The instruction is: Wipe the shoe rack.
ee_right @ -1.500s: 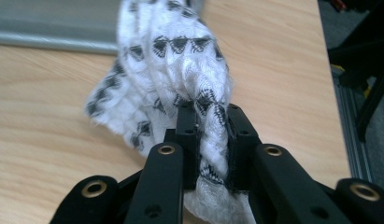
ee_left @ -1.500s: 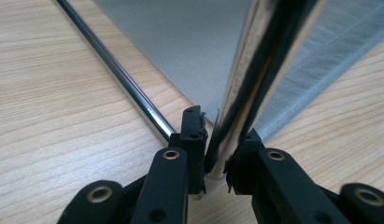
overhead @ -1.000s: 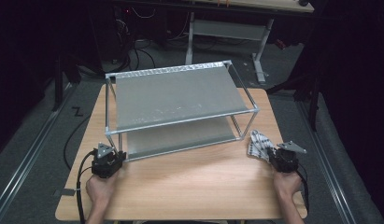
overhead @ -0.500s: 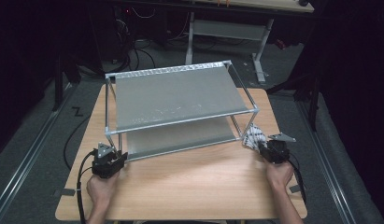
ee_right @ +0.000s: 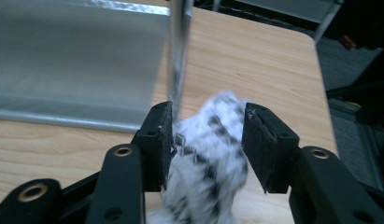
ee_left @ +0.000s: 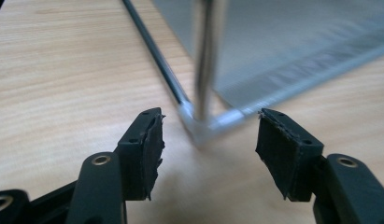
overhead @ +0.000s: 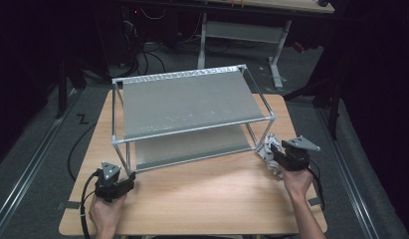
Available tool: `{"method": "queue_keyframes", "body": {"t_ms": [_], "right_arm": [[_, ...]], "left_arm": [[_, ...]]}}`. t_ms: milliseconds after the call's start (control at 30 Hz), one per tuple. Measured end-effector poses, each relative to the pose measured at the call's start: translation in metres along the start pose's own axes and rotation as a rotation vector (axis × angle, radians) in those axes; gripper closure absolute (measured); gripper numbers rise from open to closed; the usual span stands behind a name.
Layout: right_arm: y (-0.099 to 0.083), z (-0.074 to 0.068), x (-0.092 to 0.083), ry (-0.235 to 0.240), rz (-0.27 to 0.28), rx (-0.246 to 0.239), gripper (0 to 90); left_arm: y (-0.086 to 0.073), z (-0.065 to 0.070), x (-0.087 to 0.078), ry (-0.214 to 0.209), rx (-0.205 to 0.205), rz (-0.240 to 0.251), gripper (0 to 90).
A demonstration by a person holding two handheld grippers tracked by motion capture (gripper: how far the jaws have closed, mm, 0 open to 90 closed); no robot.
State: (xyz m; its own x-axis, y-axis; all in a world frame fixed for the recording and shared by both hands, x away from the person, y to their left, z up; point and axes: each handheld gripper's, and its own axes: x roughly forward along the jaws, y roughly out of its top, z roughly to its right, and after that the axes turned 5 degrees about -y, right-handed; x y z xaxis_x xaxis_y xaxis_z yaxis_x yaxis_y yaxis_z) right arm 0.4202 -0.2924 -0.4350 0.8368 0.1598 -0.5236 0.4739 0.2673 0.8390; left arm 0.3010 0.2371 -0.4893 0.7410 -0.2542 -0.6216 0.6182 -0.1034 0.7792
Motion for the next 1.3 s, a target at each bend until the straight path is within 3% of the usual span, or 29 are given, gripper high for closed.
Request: {"method": "queue_keyframes", "body": {"t_ms": [133,200,300,400,533,600,733,933,1300], "right_arm": [[0.007,-0.004,0.002,0.024,0.000,0.000,54.8],[0.007,-0.003,0.005,0.038,-0.037,-0.010,53.9],[0.002,-0.001,0.007,0.043,-0.088,-0.015,53.5],[-0.005,0.004,0.004,0.072,-0.083,0.009,51.7],[-0.002,0.005,0.001,0.104,-0.034,0.034,50.0],[0.005,0.002,0.001,0.105,-0.020,0.023,50.2],[0.021,-0.005,0.012,0.102,-0.028,-0.007,50.5],[0.026,-0.006,0.027,0.109,-0.039,0.027,51.2],[0.040,-0.007,0.035,0.100,-0.024,0.020,72.1]], "left_arm": [[0.000,0.015,0.001,-0.062,0.025,-0.031,41.2],[0.003,0.023,0.007,-0.100,0.033,-0.044,41.2],[0.008,0.033,0.017,-0.135,0.053,-0.057,41.2],[0.014,0.042,0.026,-0.160,0.056,-0.060,41.2],[0.022,0.050,0.038,-0.169,0.067,-0.066,41.2],[0.025,0.054,0.044,-0.168,0.069,-0.072,41.2],[0.030,0.057,0.050,-0.162,0.073,-0.077,41.2],[0.032,0.055,0.058,-0.162,0.061,-0.094,41.4],[0.032,0.059,0.063,-0.160,0.069,-0.106,43.2]]}}
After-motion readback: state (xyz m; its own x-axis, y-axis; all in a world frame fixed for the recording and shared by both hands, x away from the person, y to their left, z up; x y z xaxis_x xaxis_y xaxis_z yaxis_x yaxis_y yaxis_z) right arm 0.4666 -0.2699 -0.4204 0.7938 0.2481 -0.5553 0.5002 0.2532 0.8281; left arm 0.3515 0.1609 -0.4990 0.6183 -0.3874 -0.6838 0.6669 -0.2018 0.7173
